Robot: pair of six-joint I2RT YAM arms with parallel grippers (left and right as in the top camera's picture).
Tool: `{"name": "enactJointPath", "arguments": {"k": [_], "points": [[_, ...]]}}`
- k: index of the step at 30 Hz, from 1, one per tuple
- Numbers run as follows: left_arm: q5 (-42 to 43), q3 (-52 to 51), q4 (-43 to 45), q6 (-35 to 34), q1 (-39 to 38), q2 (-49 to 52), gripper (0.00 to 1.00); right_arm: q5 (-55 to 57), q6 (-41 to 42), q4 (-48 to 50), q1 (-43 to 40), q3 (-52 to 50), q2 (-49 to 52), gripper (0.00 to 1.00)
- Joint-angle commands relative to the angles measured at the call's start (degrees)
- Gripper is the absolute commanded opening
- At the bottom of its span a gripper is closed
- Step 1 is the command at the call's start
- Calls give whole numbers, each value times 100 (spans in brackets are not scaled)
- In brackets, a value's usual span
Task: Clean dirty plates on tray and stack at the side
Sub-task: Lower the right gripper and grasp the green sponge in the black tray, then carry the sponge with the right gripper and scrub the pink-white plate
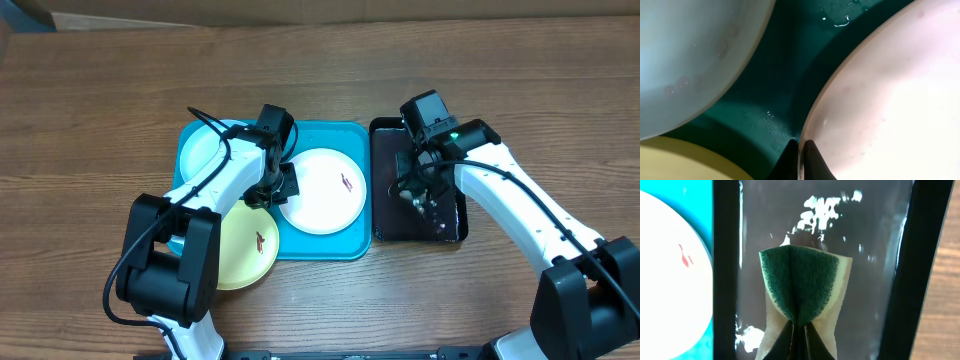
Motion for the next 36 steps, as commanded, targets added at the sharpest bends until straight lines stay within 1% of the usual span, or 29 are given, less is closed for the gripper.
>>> {"name": "enactJointPath", "arguments": {"k": [1,2,5,10,15,20,26,30,36], "points": [[-299,-68,-7,-186,-7,50,4,39,129,-9,22,17,-39,4],[-337,-68,-22,-240,-7,52,4,162,251,20,22,20,-39,4],[-415,-68,-74,-413,-7,52,4,361,197,26,20,208,-39,4],[-542,-68,-155,-640,-7,50,4,151,201,-341,22,793,-39,4],[-570,-85,-153,-782,-7,50,4,22,199,-417,24,859,-7,4],[-564,-85,-140,-710,-7,50,4,-654,-225,-22,144,855,79,4],[-562,-85,-133,-667,-11,50,4,-739,-232,501,590,855,236,4],[-562,-85,-133,-667,-11,50,4,-461,-214,739,997,855,516,4],[-560,-85,-138,-601,-11,52,4,442,-212,979,1447,855,1058,4]]}}
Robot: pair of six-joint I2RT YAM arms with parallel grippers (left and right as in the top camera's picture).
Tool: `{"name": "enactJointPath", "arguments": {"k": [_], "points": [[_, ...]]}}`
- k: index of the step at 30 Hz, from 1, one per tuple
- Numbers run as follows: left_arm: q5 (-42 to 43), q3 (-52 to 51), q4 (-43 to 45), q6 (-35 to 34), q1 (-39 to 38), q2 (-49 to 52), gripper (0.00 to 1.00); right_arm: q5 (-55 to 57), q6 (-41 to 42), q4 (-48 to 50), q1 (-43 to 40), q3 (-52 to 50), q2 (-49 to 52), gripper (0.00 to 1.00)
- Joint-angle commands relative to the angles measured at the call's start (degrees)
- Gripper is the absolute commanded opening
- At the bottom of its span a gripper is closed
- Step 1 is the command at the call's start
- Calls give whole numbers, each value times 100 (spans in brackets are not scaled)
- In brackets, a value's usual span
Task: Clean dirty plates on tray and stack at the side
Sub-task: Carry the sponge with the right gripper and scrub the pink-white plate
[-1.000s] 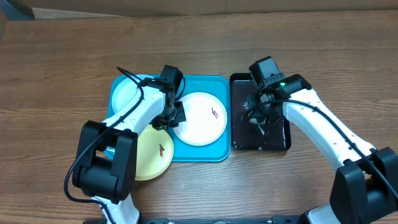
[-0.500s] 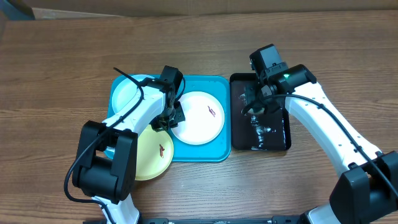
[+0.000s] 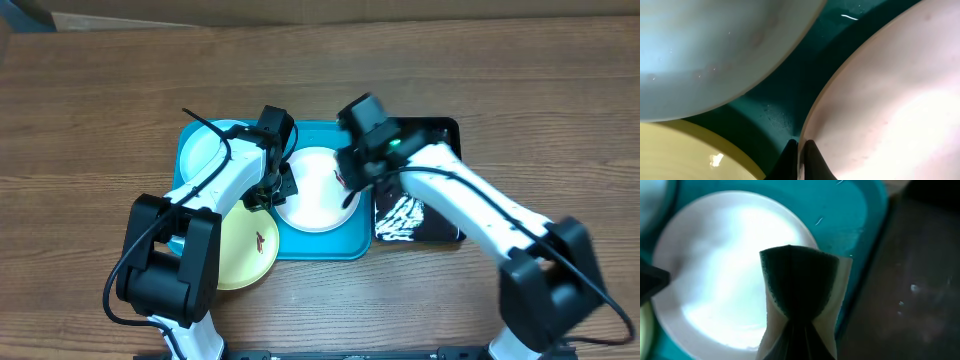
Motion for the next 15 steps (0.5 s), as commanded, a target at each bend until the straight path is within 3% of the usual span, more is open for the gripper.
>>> {"name": "enactJointPath", "arguments": {"k": [1,15], "points": [[-308,-85,-4,-7,-9,52,4,710,-28,164,149,114,260,4],[-304,-85,-20,61,-9,52,4,879,203,782,260,114,1355,4]]}}
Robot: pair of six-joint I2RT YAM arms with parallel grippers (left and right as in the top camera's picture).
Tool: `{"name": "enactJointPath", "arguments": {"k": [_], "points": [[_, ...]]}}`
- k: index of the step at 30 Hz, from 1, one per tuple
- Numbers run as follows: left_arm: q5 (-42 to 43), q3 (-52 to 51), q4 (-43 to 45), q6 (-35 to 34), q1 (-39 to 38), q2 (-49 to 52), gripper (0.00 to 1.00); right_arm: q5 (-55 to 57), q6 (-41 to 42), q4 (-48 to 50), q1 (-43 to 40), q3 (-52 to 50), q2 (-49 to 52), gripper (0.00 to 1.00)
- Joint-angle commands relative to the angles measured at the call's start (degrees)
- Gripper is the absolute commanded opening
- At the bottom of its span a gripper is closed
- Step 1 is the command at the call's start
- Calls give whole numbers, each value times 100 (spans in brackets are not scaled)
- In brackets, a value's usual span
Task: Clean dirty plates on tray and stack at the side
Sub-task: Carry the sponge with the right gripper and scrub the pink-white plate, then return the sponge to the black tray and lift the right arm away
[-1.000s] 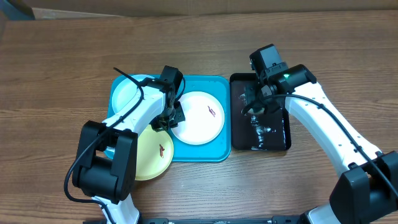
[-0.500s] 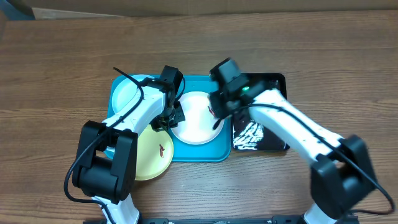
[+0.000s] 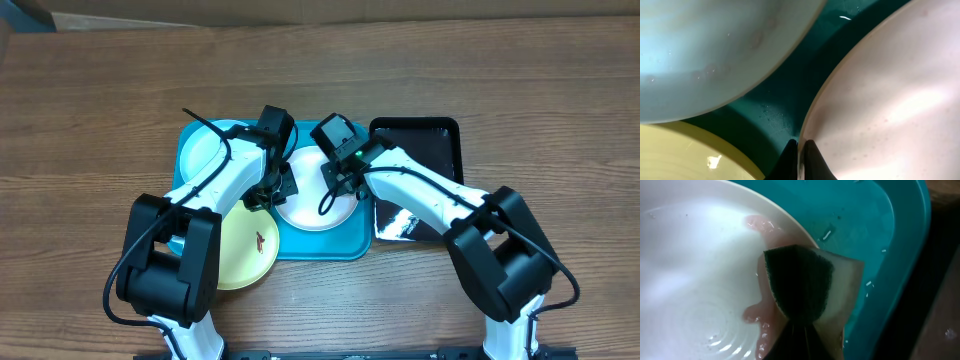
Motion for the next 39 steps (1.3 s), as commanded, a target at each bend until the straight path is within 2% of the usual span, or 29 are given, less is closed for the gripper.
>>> {"name": "enactJointPath", "arguments": {"k": [1,9,18,27,32,39], "points": [[-302,-85,-26,76,-9,52,4,-37,286,11,-31,55,369,4],[-304,-85,15,96,-9,52,4,-2684,529,-24,-31,46,450,4],[-302,-85,22,136,-9,50,4,-3995,354,-168,-619,391,-66,4],[-302,-85,22,138,-9,52,4,-3792,-153,-1211,-1893,640,-1292,4],[-264,-85,44,138,-9,52,5,-2653,-151,-2024,-2566,621,-1471,4],[-136,-85,127,306,-9,52,8,-1220,-146,-1792,-2811,7,-1390,4]]}}
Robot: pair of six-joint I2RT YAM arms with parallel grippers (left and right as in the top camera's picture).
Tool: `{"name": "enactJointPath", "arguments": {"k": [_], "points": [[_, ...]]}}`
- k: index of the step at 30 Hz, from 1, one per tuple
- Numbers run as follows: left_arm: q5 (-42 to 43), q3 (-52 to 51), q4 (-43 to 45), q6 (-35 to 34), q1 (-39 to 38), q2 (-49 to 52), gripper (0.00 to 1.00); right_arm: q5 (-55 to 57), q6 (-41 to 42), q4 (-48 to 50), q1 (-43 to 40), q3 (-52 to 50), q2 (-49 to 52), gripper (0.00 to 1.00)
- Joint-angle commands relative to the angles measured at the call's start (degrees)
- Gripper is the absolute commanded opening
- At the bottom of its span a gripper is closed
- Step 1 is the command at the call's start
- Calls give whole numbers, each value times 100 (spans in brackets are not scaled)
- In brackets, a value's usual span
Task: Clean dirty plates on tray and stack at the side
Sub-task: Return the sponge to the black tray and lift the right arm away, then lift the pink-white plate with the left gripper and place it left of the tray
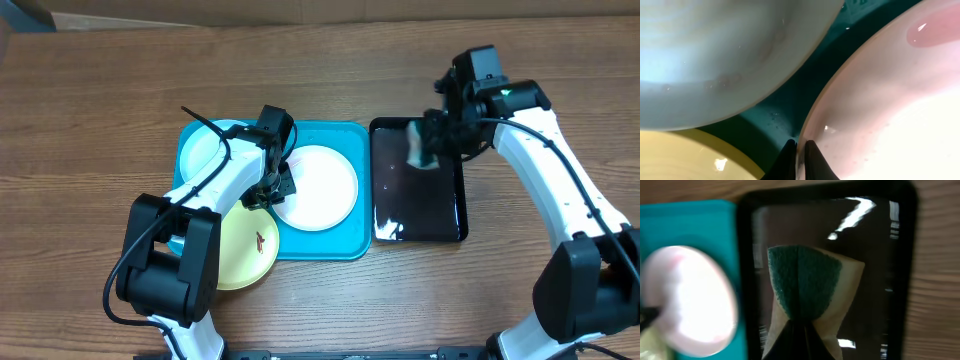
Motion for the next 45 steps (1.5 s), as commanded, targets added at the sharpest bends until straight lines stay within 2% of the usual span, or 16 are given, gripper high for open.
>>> {"name": "enactJointPath", "arguments": {"k": [1,12,14,16,18,24,26,28,30,32,35,36,39,42,43,45], "points": [[101,-85,81,341,-13,50,8,850,-68,273,22,-411,59,4],[232,-85,166,592,-13,50,10,911,-20,1915,33,-1926,59,4],[385,-85,232,837,-11,52,10,911,-20,2118,33,-2092,59,14],[463,-85,262,966,-11,50,10,909,-20,2162,33,-2120,59,30],[463,-85,262,968,-11,50,11,883,24,2162,31,-2063,55,40],[461,-85,260,968,-11,52,10,546,24,1648,0,-1154,-68,48],[461,-85,260,968,-11,52,8,544,72,1349,-79,-656,-74,61],[461,-85,260,968,-13,52,4,564,166,1128,-223,-254,-74,68],[461,-85,260,970,-11,50,4,599,181,990,-461,63,-74,71],[463,-85,262,970,-11,50,4,601,205,1012,-772,175,-74,82],[485,-85,267,970,-11,52,10,601,334,1029,-1294,177,-55,93],[485,-85,269,970,-11,50,13,579,337,997,-1451,177,-50,100],[496,-85,282,970,-11,50,15,579,350,837,-1829,177,-48,100],[496,-85,284,968,-11,50,9,586,345,758,-2052,177,-48,100],[498,-85,289,968,-11,50,5,586,345,763,-2098,177,-48,100],[505,-81,337,970,-7,50,4,586,345,761,-2162,177,-48,100]]}}
